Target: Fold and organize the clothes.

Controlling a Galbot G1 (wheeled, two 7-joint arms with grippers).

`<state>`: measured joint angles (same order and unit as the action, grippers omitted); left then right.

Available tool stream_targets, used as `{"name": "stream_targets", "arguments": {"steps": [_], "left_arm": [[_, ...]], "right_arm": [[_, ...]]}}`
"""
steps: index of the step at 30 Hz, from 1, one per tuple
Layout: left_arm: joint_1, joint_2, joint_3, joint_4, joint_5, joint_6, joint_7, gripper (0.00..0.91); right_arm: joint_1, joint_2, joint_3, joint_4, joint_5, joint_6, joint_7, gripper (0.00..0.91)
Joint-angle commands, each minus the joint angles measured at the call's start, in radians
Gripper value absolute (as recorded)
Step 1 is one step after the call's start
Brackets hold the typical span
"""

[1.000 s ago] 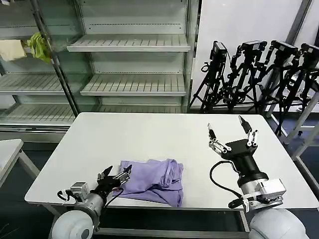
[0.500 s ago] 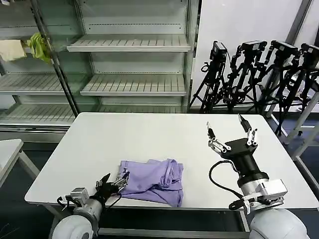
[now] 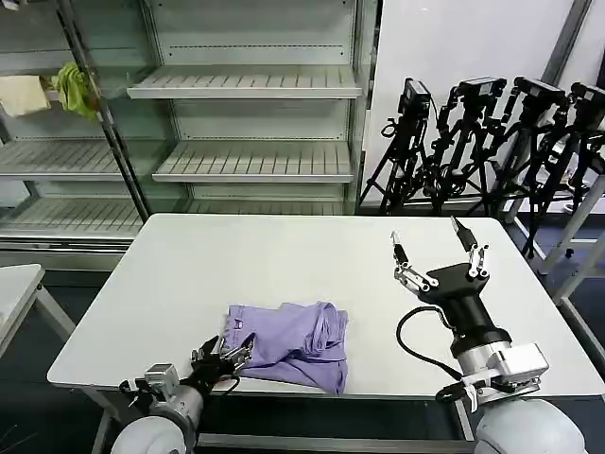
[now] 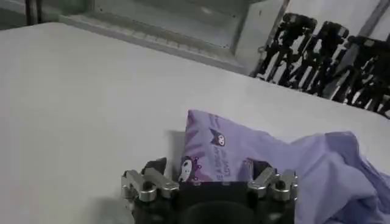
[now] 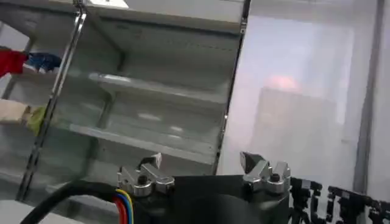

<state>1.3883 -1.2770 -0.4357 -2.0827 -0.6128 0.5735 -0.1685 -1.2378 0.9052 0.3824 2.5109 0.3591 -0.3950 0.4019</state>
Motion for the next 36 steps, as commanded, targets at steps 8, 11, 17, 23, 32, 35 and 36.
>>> {"name": "stream_targets", "arguments": {"steps": [8,11,17,23,32,35,36], "left_arm": [[0.007,-0.01,0.007,0.008,0.019,-0.002,0.01,0.151],[0.008,-0.011,0.007,0.007,0.02,-0.005,0.012,0.121],[0.003,-0.011,-0.001,0.005,0.018,-0.008,0.015,0.03],[-0.011,-0.01,-0.013,0.011,0.017,-0.01,0.017,0.01],[-0.032,0.015,-0.082,0.021,0.006,-0.009,0.019,0.0],[-0.044,0.051,-0.136,0.02,-0.03,-0.003,0.016,0.0],[-0.048,0.069,-0.153,0.021,-0.037,0.0,0.015,0.01]], "right_arm": [[-0.016,-0.001,0.012,0.018,0.0,0.001,0.001,0.907],[-0.02,-0.001,0.013,0.025,-0.001,-0.001,0.002,0.907],[-0.028,-0.001,0.015,0.038,-0.001,-0.002,0.002,0.907],[-0.03,-0.004,0.02,0.042,-0.001,-0.003,0.003,0.907],[-0.021,-0.008,0.026,0.035,0.003,0.0,0.001,0.907],[-0.014,-0.009,0.026,0.03,0.007,0.001,0.0,0.907],[-0.012,-0.009,0.026,0.028,0.008,0.001,0.0,0.907]]}}
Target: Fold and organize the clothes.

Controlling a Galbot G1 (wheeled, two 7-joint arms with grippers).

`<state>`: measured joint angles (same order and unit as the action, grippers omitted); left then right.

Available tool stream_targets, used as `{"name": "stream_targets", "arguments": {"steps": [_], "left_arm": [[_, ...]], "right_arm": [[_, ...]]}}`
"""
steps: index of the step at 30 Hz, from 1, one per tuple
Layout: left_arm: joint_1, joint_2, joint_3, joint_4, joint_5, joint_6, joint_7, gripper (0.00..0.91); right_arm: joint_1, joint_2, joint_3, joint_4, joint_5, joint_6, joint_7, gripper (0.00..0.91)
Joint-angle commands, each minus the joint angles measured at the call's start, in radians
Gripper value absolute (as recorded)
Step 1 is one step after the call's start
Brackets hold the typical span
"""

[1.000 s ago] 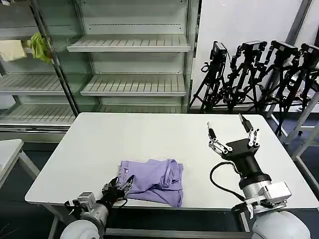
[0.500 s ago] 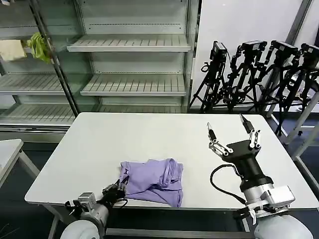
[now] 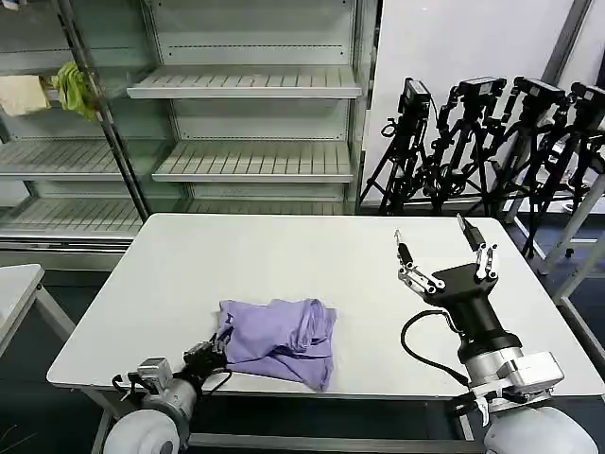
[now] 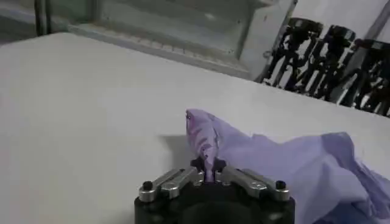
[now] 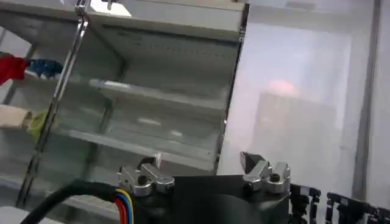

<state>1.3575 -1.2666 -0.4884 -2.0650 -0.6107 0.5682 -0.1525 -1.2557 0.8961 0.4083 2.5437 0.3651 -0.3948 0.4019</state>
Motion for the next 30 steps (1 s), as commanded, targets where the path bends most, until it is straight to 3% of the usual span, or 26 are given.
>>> {"name": "stream_targets", "arguments": {"steps": [1,16,30], "left_arm": [[-0.021,0.076,-0.121,0.003,-0.053,0.008,-0.002,0.01],[-0.019,0.362,-0.385,0.045,-0.133,0.009,0.001,0.01],[-0.014,0.626,-0.478,0.021,-0.171,0.01,-0.005,0.01]], "right_arm": [[0.009,0.0,-0.001,-0.007,0.003,0.002,-0.001,0.907],[0.036,0.0,-0.013,-0.033,0.022,0.007,-0.007,0.907],[0.015,0.006,0.015,-0.021,0.027,0.015,-0.007,0.907]]}}
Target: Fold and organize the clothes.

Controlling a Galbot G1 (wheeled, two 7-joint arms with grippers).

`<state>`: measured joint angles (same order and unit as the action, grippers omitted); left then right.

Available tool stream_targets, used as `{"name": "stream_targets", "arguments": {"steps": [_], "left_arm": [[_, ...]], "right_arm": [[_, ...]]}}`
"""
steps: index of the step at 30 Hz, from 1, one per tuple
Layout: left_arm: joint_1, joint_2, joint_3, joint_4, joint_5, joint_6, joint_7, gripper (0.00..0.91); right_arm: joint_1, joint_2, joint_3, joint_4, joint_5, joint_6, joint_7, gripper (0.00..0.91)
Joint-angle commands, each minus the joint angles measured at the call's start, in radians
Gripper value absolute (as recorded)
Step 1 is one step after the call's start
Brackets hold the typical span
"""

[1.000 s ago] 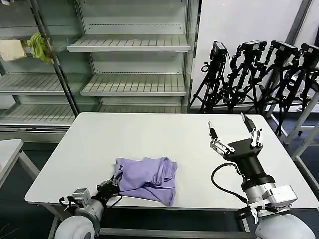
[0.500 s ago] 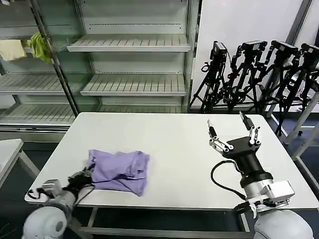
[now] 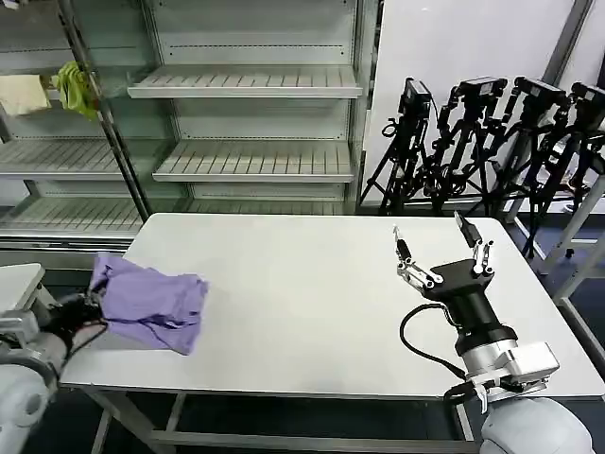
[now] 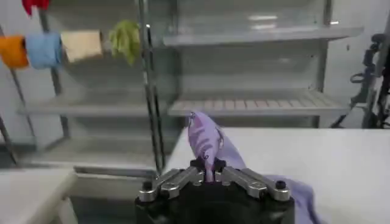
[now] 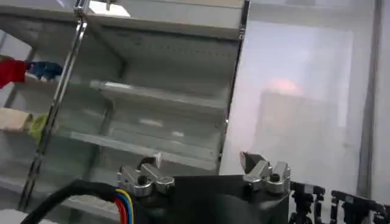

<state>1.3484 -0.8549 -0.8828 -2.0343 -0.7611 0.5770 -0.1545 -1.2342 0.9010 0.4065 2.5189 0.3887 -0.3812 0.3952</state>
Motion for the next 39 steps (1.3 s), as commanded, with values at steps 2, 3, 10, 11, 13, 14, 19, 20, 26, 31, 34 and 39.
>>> {"name": "stream_targets", "arguments": {"steps": [2,3,10,11,13,14,19,20,26,31,34,39], "left_arm": [[-0.013,0.25,-0.08,-0.015,-0.013,0.001,-0.002,0.01],[-0.019,0.267,-0.076,-0.02,-0.013,0.001,-0.004,0.01],[-0.035,0.244,0.065,-0.1,0.058,0.002,0.005,0.02],[-0.042,0.216,0.096,-0.109,0.065,0.002,0.004,0.02],[-0.062,0.161,0.201,-0.127,0.069,0.001,0.004,0.02],[-0.072,0.126,0.251,-0.127,0.09,0.0,0.004,0.02],[-0.101,-0.051,0.564,-0.018,0.316,-0.055,0.036,0.02],[-0.114,-0.089,0.642,0.026,0.363,-0.078,0.039,0.02],[-0.17,-0.255,0.799,0.18,0.458,-0.133,0.042,0.02],[-0.225,-0.337,0.839,0.226,0.48,-0.138,0.04,0.02],[-0.245,-0.365,0.838,0.249,0.482,-0.137,0.038,0.02],[-0.26,-0.397,0.816,0.257,0.482,-0.143,0.035,0.03]], "right_arm": [[-0.016,0.001,0.031,0.006,0.006,0.004,0.001,0.907],[-0.021,0.001,0.037,0.008,0.009,0.004,0.0,0.907],[-0.047,0.003,0.052,0.018,0.007,0.008,0.005,0.907],[-0.048,0.005,0.051,0.018,0.005,0.008,0.006,0.907],[-0.054,0.009,0.048,0.016,0.002,0.006,0.009,0.907],[-0.059,0.012,0.048,0.015,0.001,0.006,0.009,0.907],[-0.081,0.023,0.041,0.021,-0.02,0.003,0.017,0.907],[-0.085,0.024,0.04,0.023,-0.022,0.001,0.021,0.907],[-0.132,0.02,0.073,0.036,-0.028,-0.004,0.028,0.907],[-0.165,0.023,0.109,0.035,-0.028,-0.002,0.028,0.907],[-0.174,0.026,0.11,0.033,-0.029,0.001,0.027,0.907],[-0.167,0.031,0.097,0.024,-0.031,0.002,0.027,0.907]]}}
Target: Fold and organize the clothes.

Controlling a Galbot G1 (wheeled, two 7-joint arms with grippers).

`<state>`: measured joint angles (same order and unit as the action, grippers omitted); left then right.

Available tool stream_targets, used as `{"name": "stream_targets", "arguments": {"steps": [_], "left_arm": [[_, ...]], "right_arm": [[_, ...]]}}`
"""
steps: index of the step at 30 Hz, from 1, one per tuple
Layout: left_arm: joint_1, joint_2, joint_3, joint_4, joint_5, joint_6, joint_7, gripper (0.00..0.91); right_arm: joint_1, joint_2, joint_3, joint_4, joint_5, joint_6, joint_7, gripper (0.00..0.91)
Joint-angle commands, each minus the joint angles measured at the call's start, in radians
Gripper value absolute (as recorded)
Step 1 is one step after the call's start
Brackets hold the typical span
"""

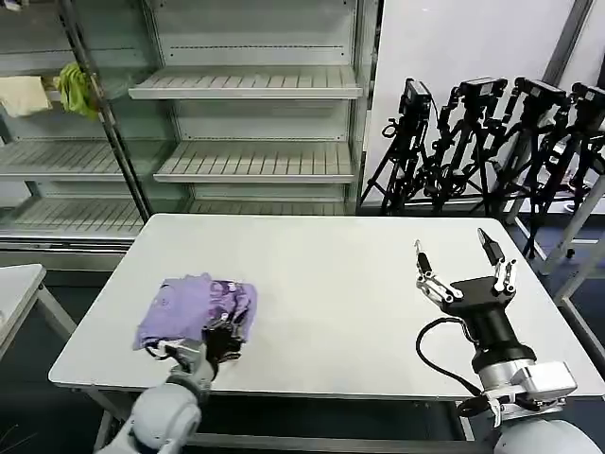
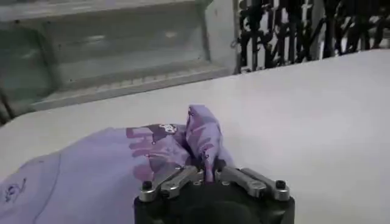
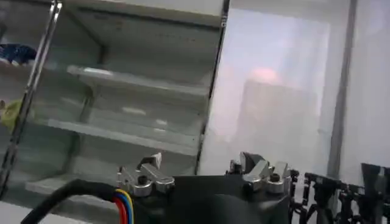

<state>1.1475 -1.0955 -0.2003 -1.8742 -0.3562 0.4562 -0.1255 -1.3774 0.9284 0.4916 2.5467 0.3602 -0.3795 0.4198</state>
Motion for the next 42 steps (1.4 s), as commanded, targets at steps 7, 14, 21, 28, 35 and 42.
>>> {"name": "stream_targets", "arguments": {"steps": [7,14,21,28,35,42], "left_arm": [[-0.065,-0.172,0.1,0.051,0.068,-0.017,0.0,0.04],[-0.063,-0.168,0.069,0.005,0.032,-0.022,-0.006,0.907],[-0.067,-0.123,-0.001,-0.124,-0.049,-0.004,-0.015,0.907],[-0.061,-0.076,-0.098,-0.288,-0.187,0.034,-0.034,0.907],[-0.016,-0.049,-0.245,-0.385,-0.25,0.039,-0.053,0.907],[0.057,-0.067,-0.372,-0.425,-0.206,0.045,-0.07,0.907]], "right_arm": [[-0.002,0.008,-0.013,-0.012,-0.001,-0.004,0.002,0.907],[0.004,0.003,-0.014,-0.011,0.002,-0.007,0.0,0.907],[0.009,0.002,-0.016,-0.018,0.004,-0.011,-0.001,0.907],[0.029,0.002,-0.028,-0.029,0.009,-0.022,-0.002,0.907],[0.086,0.005,-0.069,-0.086,0.104,-0.07,-0.013,0.907],[0.219,0.071,-0.244,-0.214,0.247,-0.096,0.022,0.907]]}}
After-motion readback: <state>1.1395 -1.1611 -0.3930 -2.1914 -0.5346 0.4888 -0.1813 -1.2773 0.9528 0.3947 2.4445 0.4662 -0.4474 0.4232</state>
